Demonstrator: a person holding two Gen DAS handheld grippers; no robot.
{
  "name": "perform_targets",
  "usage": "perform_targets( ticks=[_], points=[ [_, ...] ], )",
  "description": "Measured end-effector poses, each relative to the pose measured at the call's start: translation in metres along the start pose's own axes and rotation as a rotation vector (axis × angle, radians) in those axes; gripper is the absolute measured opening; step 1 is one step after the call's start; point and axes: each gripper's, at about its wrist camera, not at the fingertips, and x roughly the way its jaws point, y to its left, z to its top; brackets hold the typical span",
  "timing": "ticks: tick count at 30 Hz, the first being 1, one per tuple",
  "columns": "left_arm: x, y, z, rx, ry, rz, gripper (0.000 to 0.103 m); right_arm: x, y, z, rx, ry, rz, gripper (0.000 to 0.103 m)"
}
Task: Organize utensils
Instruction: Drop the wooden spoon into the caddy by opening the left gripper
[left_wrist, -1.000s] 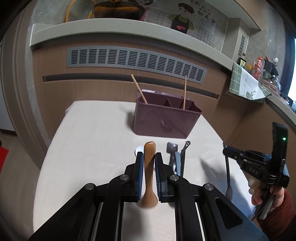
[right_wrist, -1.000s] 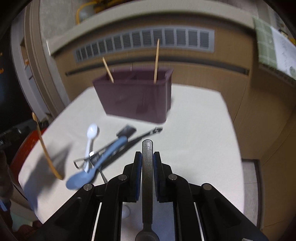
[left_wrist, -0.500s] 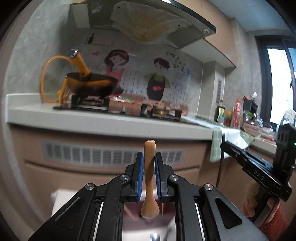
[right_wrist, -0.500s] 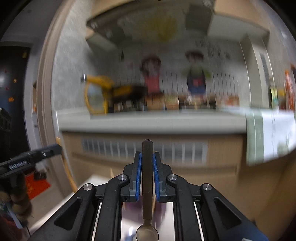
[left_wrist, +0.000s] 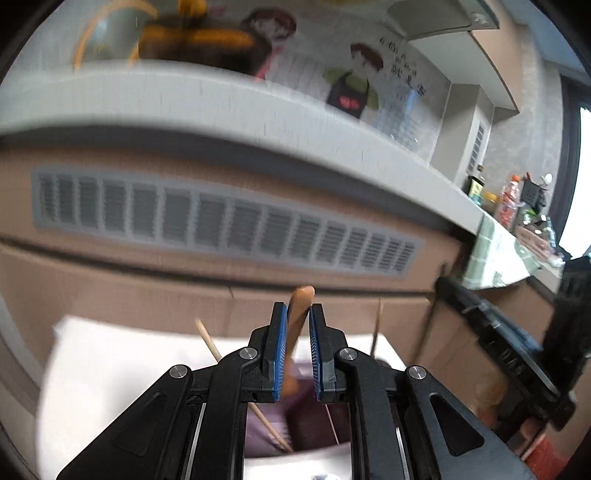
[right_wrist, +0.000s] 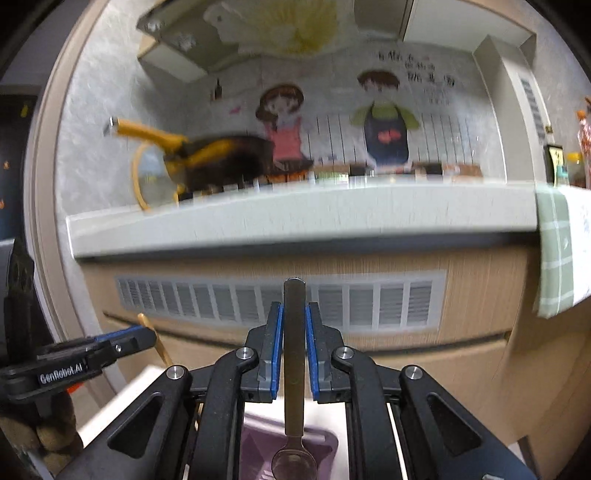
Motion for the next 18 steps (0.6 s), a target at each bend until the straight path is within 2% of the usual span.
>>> perform_targets(
  ticks=[3,5,7,10,12,13,18],
  points=[
    [0.011,0.006,-0.017,-0.03,0.062,-0.048,0.029,0.014,-0.008,-0.022,0.005,0.129,0.026,0.012],
    [0.006,0.008,-0.025,-0.055,0.064,-0.053,0.032,0.011,-0.014,-0.032,0.022,0.165,0.034,0.012],
    [-0.008,0.009,-0.03,-0.063,0.043,-0.034,0.036,-0.003,-0.019,-0.038,0.016,0.16,0.022,0.012],
    [-0.038,0.01,-0.042,-0.051,-0.015,0.037,0.041,-0.034,-0.025,-0.042,-0.029,0.136,-0.042,0.013],
    [-0.053,0.013,-0.053,-0.048,-0.002,0.067,0.043,-0.053,-0.027,-0.05,-0.05,0.16,-0.057,0.016],
    [-0.06,0.014,-0.063,-0.047,0.024,0.088,0.043,-0.06,-0.028,-0.056,-0.053,0.192,-0.039,0.019],
    [-0.093,0.007,-0.117,-0.018,0.13,0.142,0.043,-0.095,-0.016,-0.103,-0.078,0.389,0.14,0.02]
  ],
)
